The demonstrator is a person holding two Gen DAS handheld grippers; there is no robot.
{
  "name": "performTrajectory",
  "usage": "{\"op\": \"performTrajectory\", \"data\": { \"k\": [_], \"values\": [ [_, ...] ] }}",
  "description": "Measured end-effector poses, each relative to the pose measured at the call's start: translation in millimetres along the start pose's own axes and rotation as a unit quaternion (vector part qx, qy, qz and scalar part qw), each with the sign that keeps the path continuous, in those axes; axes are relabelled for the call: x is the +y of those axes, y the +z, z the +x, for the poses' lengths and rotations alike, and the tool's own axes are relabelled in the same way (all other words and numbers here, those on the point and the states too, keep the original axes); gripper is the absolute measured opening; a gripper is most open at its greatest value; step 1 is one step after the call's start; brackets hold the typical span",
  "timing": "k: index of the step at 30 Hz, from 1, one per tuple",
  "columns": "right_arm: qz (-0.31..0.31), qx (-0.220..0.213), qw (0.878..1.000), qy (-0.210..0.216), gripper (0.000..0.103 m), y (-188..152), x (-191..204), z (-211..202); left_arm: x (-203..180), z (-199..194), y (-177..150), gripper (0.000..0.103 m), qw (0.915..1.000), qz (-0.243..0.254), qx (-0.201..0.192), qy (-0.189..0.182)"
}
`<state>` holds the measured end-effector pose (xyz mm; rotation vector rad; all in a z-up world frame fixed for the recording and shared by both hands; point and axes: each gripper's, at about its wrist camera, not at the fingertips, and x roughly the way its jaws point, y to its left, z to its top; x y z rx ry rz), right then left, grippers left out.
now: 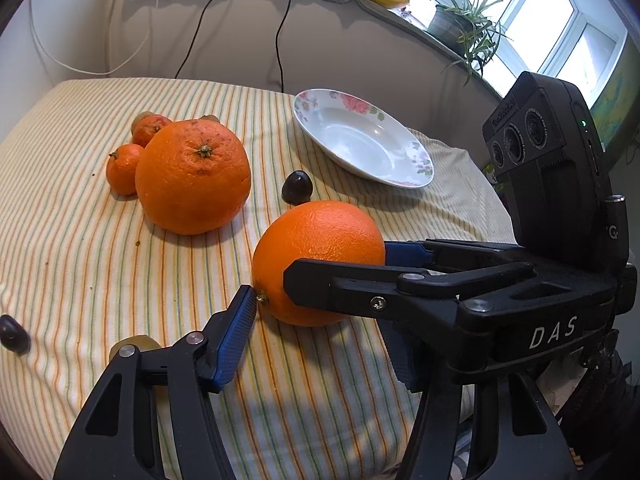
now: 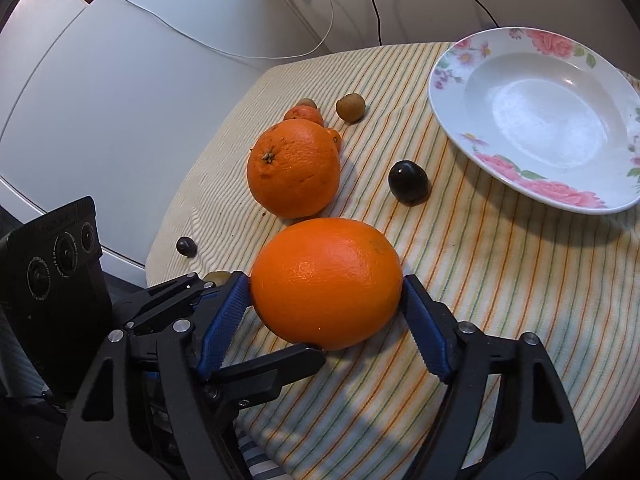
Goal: Organize fruits
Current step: 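Grasp the smooth large orange with the right gripper, then carry the orange onto the white floral plate and open the right gripper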
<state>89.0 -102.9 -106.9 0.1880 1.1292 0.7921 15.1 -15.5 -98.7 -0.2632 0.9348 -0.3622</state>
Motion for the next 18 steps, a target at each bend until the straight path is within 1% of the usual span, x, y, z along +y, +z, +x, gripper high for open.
{"op": "performTrajectory", "data": {
  "k": [6,7,12,18],
  "values": [
    [0.011,-0.018,1.000,-0.005,0.079,0.5,0.6,-12.0,-11.1,-3.0,9.0,0.060,0.9998,0.013,-0.010,-0.007],
    [0.011,-0.022,1.000,-0.006,0.079,-3.6,-1.5,-18.5,-14.0,-2.9,11.3,0.060,0.9997,0.017,-0.013,-0.009],
    [0.014,-0.044,0.999,-0.017,0.079,-1.9,-7.6,-42.2,-29.0,0.1,25.6,0.060,0.9989,0.036,-0.023,-0.020],
    [0.024,-0.068,0.997,-0.028,0.079,5.5,-23.4,-67.1,-42.3,10.4,46.4,0.060,0.9977,0.053,-0.029,-0.032]
  ]
}}
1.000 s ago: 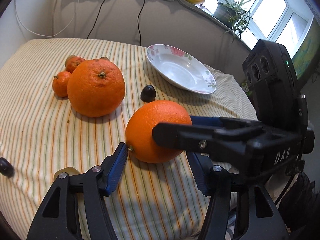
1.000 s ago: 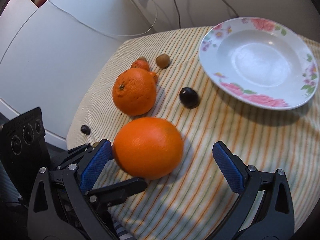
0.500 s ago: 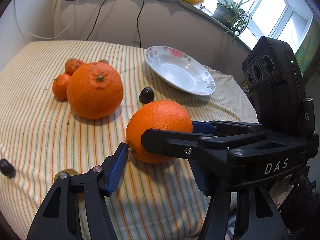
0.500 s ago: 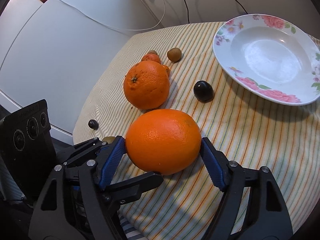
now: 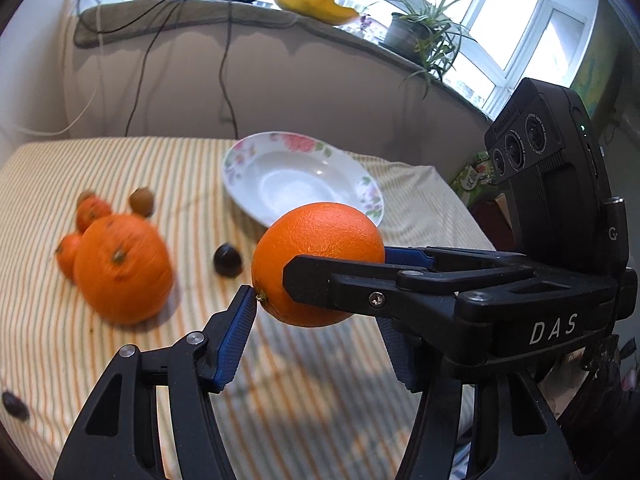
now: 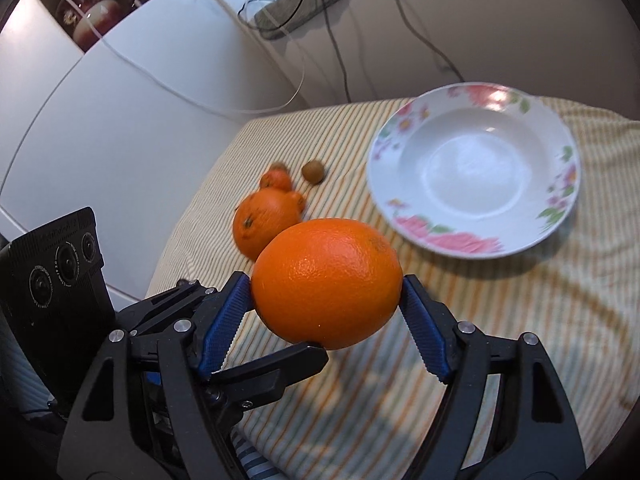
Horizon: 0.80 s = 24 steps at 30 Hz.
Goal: Organize fruits
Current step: 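Carry the orange onto the white floral plate and open the right gripper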
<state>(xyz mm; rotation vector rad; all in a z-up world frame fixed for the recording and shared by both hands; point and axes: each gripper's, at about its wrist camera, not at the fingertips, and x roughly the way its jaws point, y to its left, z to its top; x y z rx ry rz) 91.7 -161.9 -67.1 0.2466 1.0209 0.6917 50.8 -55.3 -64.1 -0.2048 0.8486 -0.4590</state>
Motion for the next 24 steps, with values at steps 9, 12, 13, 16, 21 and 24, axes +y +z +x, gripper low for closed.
{"op": "performTrajectory", "data": {
  "k": [9,12,13,16,21,24],
  "values": [
    [0.014,-0.017,1.000,-0.017,0.079,22.6,-27.4,-9.3,-10.3,28.5,28.1,0.061,0.9999,0.005,-0.001,-0.011],
    [0.017,-0.017,0.999,-0.022,0.079,28.3,-35.0,-5.9,-10.0,38.5,35.1,0.061,0.9999,0.002,0.004,-0.014],
    [0.019,-0.016,0.999,-0.023,0.079,30.1,-38.3,-4.9,-9.9,39.9,36.1,0.061,0.9999,0.001,0.005,-0.015],
    [0.026,-0.016,0.999,-0.025,0.079,35.6,-46.3,0.2,-10.1,47.1,40.9,0.061,0.9998,0.000,0.011,-0.016],
    [0.032,-0.011,0.999,-0.024,0.079,42.7,-56.4,7.2,-9.8,56.5,45.5,0.061,0.9997,0.000,0.017,-0.015],
    [0.034,-0.008,0.999,-0.025,0.079,44.6,-61.6,9.9,-8.0,62.4,45.6,0.061,0.9996,-0.002,0.024,-0.018]
  ]
}}
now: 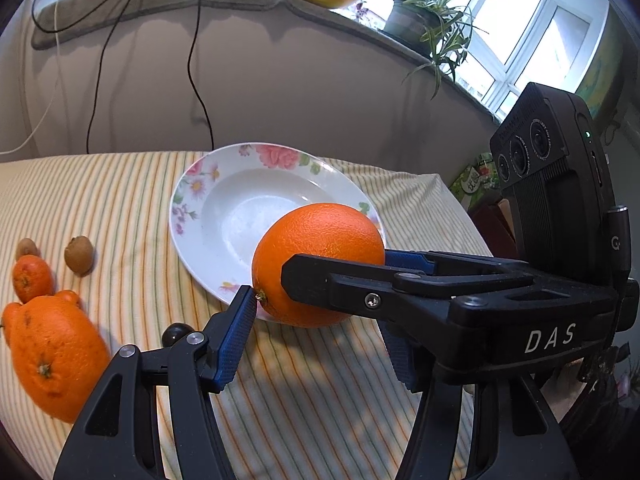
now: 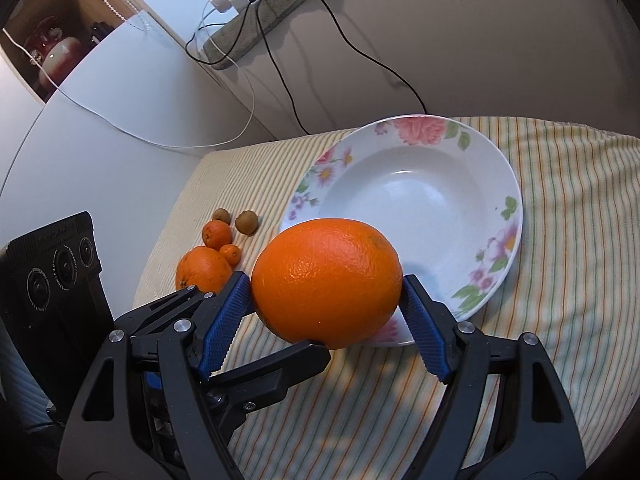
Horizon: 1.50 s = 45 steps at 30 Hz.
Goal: Organize fruits
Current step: 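Carry the orange onto the white floral plate and open the right gripper, then grasp the kiwi with the left gripper while the right gripper grasps a dark plum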
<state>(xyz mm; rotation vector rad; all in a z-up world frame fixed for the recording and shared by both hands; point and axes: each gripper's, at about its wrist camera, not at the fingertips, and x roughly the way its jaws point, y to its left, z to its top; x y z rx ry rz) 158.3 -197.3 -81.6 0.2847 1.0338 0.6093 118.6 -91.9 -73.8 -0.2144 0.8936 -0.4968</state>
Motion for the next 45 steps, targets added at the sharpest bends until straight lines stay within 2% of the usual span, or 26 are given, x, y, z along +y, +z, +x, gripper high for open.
{"op": "performTrajectory", "data": {
  "k": [5,10,14,19,32,43,45],
  "values": [
    [0.000,0.006,1.000,-0.001,0.079,0.9,-4.4,3.7,1.9,3.7,1.3,0.060,1.0000,0.001,0.004,0.000],
    [-0.010,0.004,1.000,-0.014,0.079,1.9,-2.9,6.3,-1.5,4.0,4.7,0.060,0.9997,0.018,-0.002,0.019],
    [-0.027,-0.013,0.998,-0.056,0.084,3.1,0.5,0.8,2.3,-1.5,4.5,0.061,0.9990,0.020,-0.007,0.040],
    [-0.032,-0.037,0.997,-0.065,0.089,2.2,0.8,-13.7,8.7,-8.1,1.4,0.061,0.9988,0.017,-0.010,0.044],
    [-0.035,-0.061,0.994,-0.085,0.089,-9.0,8.8,-26.6,23.2,-28.6,-8.4,0.061,0.9986,-0.004,-0.028,0.045],
    [-0.072,-0.090,0.988,-0.103,0.089,-25.6,30.2,-36.0,30.7,-52.9,-20.5,0.063,0.9968,-0.006,-0.039,0.070],
    [-0.074,-0.095,0.988,-0.099,0.089,-27.9,32.4,-37.1,34.8,-59.5,-24.1,0.066,0.9961,-0.009,-0.042,0.077]
  ]
}}
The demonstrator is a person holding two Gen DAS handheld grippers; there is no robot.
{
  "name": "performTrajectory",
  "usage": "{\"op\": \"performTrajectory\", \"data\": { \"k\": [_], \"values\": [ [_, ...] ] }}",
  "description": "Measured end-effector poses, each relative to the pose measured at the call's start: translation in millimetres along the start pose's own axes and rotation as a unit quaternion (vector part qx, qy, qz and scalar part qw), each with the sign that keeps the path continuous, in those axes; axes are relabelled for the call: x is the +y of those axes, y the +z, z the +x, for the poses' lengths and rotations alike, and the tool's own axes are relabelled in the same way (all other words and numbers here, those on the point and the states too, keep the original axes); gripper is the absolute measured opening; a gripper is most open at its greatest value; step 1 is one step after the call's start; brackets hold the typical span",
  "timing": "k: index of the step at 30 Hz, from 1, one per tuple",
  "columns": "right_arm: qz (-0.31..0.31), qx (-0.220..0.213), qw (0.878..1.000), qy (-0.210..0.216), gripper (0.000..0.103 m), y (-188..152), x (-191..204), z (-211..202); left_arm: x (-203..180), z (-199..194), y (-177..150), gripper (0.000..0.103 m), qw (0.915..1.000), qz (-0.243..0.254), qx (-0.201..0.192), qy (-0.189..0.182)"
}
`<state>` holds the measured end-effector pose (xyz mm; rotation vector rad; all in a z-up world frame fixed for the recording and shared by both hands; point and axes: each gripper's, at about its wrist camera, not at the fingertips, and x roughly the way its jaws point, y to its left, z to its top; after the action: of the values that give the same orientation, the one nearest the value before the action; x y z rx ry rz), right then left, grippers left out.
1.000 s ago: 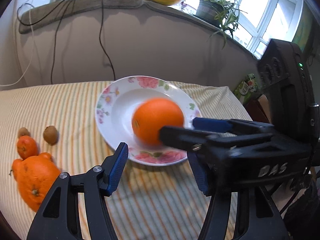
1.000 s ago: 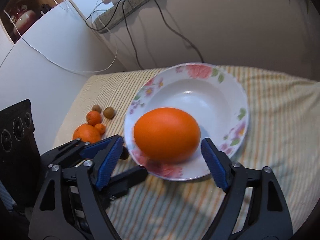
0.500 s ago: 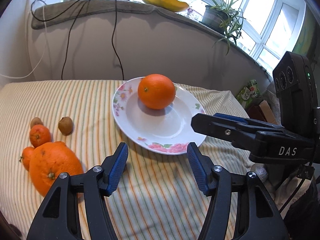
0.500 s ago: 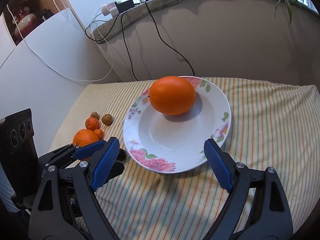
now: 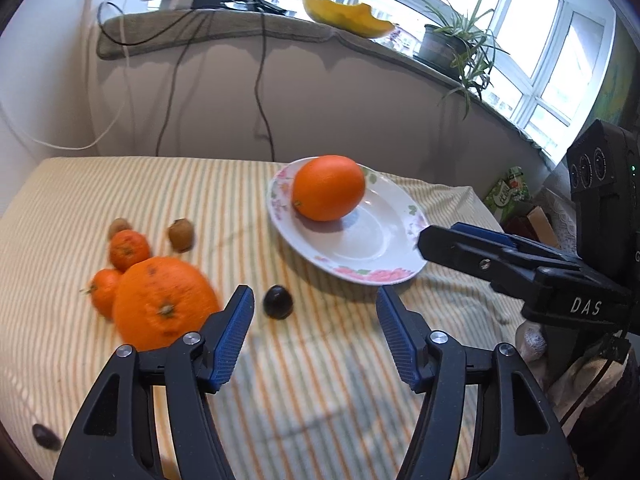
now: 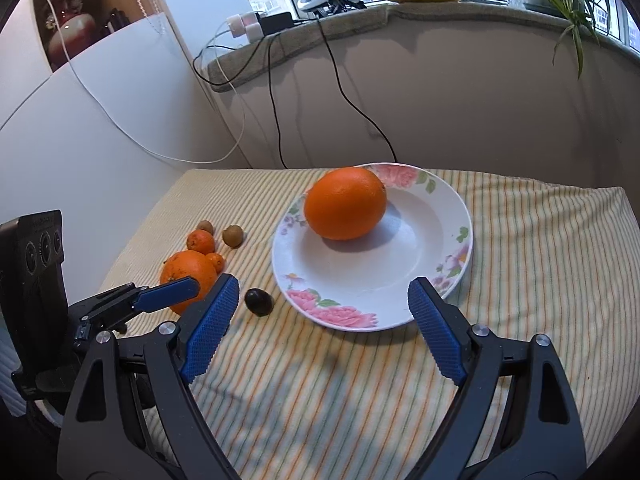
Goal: Organize fruits
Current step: 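Grasp the kiwi with the left gripper while the right gripper grasps a dark plum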
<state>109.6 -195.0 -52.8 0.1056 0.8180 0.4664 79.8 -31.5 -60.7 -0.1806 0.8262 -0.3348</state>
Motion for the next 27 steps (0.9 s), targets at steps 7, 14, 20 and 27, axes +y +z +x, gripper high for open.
{"op": "performTrajectory", "data": {
  "k": [7,14,20,27],
  "values": [
    [-0.004,-0.005,1.000,0.003,0.089,-4.5,9.1,-2.1,23.8,-18.4,-12.5,0.066,0.9994,-0.019,-0.003,0.027],
    [-0.022,0.016,1.000,0.010,0.089,-5.7,20.8,6.6,51.1,-37.6,-28.9,0.066,0.9971,-0.052,-0.007,0.055],
    [-0.049,0.019,0.998,0.020,0.089,-16.6,36.4,12.8,69.2,-65.0,-46.0,0.066,0.9949,-0.062,-0.022,0.076],
    [-0.080,0.033,0.996,0.029,0.079,-29.5,54.1,30.4,76.9,-82.8,-77.5,0.059,0.9938,-0.065,-0.009,0.090]
  ]
}}
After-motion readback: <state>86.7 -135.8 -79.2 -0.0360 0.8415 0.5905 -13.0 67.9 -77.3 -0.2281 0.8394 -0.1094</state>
